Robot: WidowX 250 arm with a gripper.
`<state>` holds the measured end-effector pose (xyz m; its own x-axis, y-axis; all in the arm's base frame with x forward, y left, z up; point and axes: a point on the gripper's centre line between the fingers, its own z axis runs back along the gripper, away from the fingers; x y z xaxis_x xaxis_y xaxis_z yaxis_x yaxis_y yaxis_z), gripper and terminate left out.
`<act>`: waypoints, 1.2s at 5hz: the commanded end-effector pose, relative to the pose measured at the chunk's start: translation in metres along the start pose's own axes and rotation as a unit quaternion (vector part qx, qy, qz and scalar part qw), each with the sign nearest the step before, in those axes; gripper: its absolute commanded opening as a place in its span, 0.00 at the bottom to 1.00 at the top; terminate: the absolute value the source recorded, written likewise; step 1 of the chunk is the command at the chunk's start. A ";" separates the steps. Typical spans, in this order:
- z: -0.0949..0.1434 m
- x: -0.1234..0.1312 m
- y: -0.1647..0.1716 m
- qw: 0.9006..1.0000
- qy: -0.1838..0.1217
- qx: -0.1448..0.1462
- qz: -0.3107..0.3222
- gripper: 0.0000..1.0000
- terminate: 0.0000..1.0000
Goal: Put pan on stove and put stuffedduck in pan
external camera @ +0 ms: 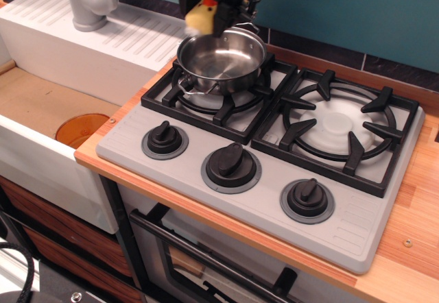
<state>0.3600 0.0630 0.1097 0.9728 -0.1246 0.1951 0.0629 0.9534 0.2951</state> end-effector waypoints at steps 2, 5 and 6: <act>0.018 0.042 -0.007 1.000 -0.018 0.009 -0.012 1.00 0.00; 0.050 0.037 -0.020 0.999 0.024 0.021 -0.008 1.00 0.00; 0.053 0.033 -0.027 0.999 0.031 0.017 -0.004 1.00 0.00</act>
<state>0.3744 0.0242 0.1315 0.9924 -0.1072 0.0610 0.0820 0.9426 0.3238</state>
